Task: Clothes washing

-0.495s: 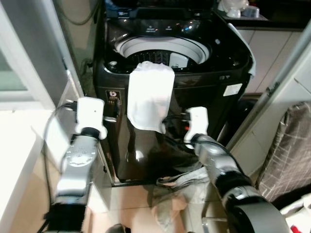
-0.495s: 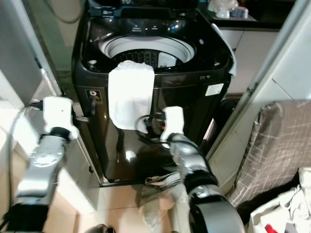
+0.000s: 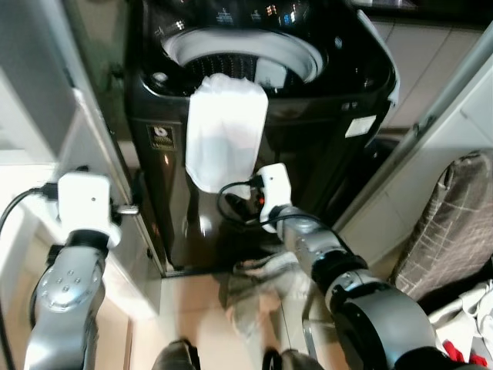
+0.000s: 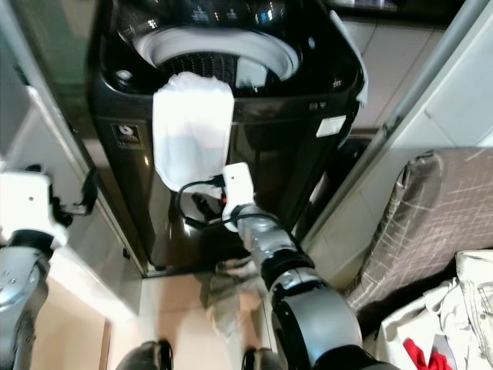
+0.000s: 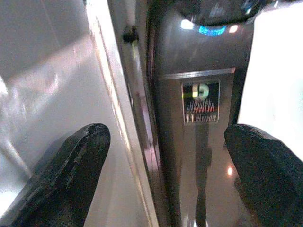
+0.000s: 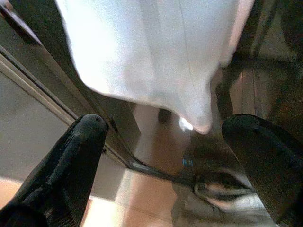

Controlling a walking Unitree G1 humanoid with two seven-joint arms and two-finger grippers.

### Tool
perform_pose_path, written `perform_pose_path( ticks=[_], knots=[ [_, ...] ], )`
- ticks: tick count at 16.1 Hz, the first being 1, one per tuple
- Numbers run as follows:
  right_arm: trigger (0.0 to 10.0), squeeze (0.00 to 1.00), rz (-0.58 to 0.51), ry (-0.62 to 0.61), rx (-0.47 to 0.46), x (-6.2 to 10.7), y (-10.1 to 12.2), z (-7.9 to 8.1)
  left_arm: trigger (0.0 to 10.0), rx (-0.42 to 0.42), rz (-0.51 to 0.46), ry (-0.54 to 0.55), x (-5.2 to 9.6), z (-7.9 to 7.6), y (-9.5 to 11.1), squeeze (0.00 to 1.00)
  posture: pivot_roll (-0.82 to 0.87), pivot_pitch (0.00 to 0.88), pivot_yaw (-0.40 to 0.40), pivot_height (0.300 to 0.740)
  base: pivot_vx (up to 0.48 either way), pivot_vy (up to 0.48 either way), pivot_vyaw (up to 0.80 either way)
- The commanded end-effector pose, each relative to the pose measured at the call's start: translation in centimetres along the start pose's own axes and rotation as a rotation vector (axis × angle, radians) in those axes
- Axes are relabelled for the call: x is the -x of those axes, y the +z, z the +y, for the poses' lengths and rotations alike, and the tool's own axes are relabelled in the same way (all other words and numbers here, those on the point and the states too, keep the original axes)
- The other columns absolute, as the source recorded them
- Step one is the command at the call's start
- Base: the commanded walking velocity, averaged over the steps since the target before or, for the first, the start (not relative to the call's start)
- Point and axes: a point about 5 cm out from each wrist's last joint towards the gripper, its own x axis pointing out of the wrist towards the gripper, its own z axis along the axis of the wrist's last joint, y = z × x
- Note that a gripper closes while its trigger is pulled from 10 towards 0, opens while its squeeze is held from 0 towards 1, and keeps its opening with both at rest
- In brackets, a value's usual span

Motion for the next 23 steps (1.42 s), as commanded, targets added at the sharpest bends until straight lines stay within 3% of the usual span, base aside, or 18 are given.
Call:
perform_pose_path(
  ticks=[1,10,12,14,17,20,21,23],
  knots=[
    [10.0,0.0,-0.023,-0.01,0.017,-0.2,0.9,0.2,10.0,-0.01,0.027,0.037,0.5,0.8,-0.1,0.0,0.25,0.242,-0.075,0.731,0.0,0.0,0.0],
    [10.0,0.0,-0.09,-0.044,0.073,-1.2,5.0,2.0,10.0,-0.068,0.069,0.086,4.7,2.0,1.6,0.0,0.39,0.287,-0.093,0.731,0.0,0.0,0.0],
    [10.0,0.0,-0.141,-0.046,0.107,-1.3,7.1,2.5,10.0,-0.081,0.084,0.099,5.4,2.1,1.6,0.0,0.4,0.288,-0.107,0.731,0.0,0.0,0.0],
    [10.0,0.0,-0.174,-0.061,0.094,-1.3,8.2,2.5,10.0,-0.082,0.091,0.102,5.5,2.1,1.6,0.0,0.41,0.288,-0.112,0.731,0.0,0.0,0.0],
    [10.0,0.0,-0.312,-0.079,0.046,-0.9,12.5,2.6,10.0,-0.079,0.087,0.096,5.1,1.7,1.6,0.0,0.39,0.26,-0.122,0.731,0.0,0.0,0.0],
    [10.0,0.0,-0.375,-0.08,0.08,-0.5,14.5,2.6,10.0,-0.07,0.077,0.097,4.6,1.5,1.5,0.0,0.38,0.245,-0.125,0.731,0.0,0.0,0.0],
    [10.0,0.0,-0.466,-0.085,0.119,0.3,17.6,2.5,10.0,-0.061,0.062,0.083,3.8,1.1,1.5,0.0,0.35,0.213,-0.124,0.731,0.0,0.0,0.0],
    [10.0,0.0,-0.53,-0.079,0.132,0.9,19.6,2.6,10.0,-0.056,0.049,0.08,3.2,0.9,1.5,0.0,0.34,0.2,-0.125,0.731,0.0,0.0,0.0]
  ],
)
